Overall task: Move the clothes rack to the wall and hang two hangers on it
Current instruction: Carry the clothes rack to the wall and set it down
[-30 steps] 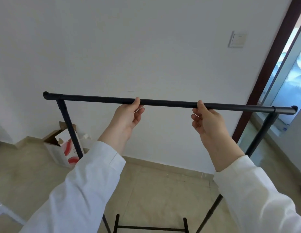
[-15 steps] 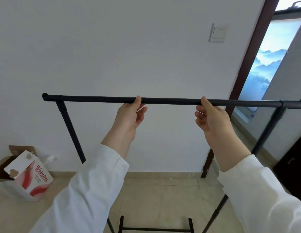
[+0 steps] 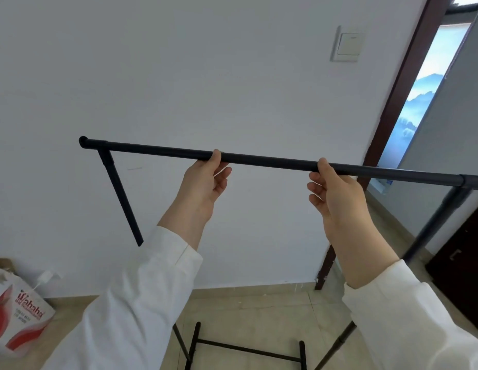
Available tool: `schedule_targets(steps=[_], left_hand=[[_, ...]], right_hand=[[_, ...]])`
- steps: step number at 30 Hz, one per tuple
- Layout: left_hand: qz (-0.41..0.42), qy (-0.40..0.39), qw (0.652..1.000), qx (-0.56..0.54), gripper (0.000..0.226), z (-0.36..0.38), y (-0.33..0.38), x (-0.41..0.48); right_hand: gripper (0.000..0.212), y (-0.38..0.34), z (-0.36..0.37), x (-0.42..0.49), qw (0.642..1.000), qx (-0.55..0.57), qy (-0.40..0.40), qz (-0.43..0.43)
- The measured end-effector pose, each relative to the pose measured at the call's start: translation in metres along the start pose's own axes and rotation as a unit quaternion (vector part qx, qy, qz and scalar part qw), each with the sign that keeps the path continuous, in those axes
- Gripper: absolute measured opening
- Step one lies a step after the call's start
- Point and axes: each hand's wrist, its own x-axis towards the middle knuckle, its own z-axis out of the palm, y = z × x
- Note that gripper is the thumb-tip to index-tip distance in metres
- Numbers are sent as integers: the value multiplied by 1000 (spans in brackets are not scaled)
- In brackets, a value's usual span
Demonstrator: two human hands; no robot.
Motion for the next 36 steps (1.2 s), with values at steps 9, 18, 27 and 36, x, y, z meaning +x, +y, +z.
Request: schedule_targets(steps=[9, 18, 27, 36], left_hand=[[-8, 0, 1000, -11, 25, 2, 7, 64], [-38, -43, 998, -1, 23, -5, 14, 131], [-55, -58, 997, 7, 18, -12, 5, 170], [-41, -80, 996, 12, 22, -18, 4, 181]], right_hand=[[15, 7, 36, 47, 1000, -1, 17, -1], [16, 18, 75, 83, 997, 0, 73, 0], [15, 34, 91, 102, 996, -5, 87, -10], [14, 39, 97, 108, 995, -8, 92, -29]])
